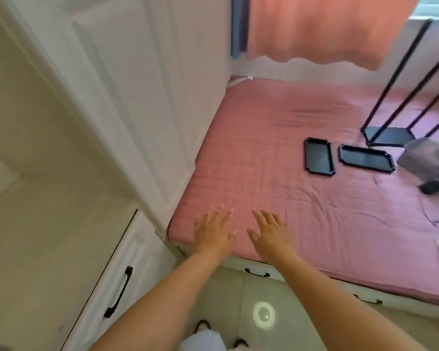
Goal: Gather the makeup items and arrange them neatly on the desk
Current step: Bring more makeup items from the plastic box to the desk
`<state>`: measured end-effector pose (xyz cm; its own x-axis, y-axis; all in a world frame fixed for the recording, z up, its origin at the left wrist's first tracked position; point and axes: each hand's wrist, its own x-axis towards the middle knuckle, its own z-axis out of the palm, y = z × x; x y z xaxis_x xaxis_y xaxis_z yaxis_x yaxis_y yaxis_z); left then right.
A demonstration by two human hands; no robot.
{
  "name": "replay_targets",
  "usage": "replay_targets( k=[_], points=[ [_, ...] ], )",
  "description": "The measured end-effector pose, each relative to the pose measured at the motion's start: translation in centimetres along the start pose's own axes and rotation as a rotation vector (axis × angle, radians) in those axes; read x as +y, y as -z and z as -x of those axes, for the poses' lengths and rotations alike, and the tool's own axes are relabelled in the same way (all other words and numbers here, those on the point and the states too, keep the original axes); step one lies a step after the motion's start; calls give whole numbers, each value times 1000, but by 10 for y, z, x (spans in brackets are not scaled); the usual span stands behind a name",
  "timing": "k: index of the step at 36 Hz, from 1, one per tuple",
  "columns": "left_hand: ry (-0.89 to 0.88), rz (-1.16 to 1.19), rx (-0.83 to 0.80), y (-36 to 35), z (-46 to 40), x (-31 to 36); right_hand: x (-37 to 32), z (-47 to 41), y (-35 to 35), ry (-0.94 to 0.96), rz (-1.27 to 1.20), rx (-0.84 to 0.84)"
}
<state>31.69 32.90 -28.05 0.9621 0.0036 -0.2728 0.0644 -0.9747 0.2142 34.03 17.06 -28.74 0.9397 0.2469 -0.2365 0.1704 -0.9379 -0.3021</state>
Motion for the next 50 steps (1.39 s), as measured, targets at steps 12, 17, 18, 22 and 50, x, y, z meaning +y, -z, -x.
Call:
replay_targets(
  k=[12, 17, 18, 22, 50],
  points=[
    [-456, -147, -128, -22, -96, 161, 149, 20, 32, -514, -94, 109],
    [-634, -190, -174, -33, -123, 223, 202, 33, 47, -706, -130, 168],
    [-680, -199, -187, -37, -126, 240, 214, 38, 50, -753, -141, 183],
    [-798, -237, -221, -48, -128, 286, 240, 54, 53, -865, -176, 218],
    [-924, -187, -213, -132, -86, 657, 572, 192, 156, -842, -134, 248]
  ],
)
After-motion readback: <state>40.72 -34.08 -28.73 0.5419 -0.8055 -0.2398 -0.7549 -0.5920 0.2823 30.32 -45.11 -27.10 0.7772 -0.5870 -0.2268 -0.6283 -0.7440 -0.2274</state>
